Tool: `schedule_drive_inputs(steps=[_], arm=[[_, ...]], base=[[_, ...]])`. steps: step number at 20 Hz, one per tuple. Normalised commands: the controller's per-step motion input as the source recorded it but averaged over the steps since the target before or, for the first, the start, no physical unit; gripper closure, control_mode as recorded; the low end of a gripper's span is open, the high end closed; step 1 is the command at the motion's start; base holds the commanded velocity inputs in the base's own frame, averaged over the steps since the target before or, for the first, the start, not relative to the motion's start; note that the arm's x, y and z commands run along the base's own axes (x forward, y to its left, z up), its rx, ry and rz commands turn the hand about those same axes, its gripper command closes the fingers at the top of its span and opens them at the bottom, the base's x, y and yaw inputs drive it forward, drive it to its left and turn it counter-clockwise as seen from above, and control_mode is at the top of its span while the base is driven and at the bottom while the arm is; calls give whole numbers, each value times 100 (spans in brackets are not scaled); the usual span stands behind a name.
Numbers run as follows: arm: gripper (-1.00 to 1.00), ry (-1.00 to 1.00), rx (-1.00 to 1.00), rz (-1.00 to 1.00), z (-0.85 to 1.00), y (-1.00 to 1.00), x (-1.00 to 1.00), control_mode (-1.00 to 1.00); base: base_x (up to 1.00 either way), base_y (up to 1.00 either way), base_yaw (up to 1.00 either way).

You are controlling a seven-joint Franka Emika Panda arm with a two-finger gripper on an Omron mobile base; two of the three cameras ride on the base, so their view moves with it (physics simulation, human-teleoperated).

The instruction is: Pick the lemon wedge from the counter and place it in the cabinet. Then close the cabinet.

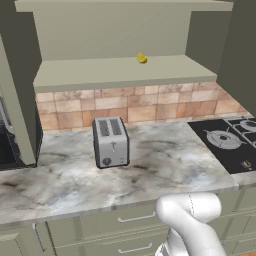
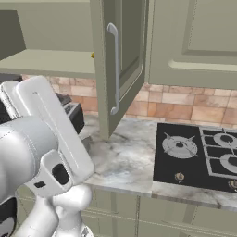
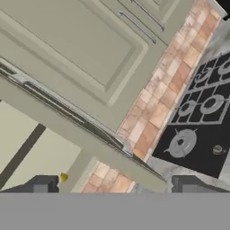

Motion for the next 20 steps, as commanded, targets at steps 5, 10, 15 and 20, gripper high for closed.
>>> schedule_drive_inputs(steps=[5,10,15,20], arm=[[-100,-2,26,-4,-68,-67,-23,-100],[-100,0,30,0,-50,-64,23,-100],[-100,0,24,0,-32,-35,68,-100],[-100,-4,19,0,-9,-11,81,-100]], base=[[0,0,0],[0,0,0],[0,0,0],[0,0,0]])
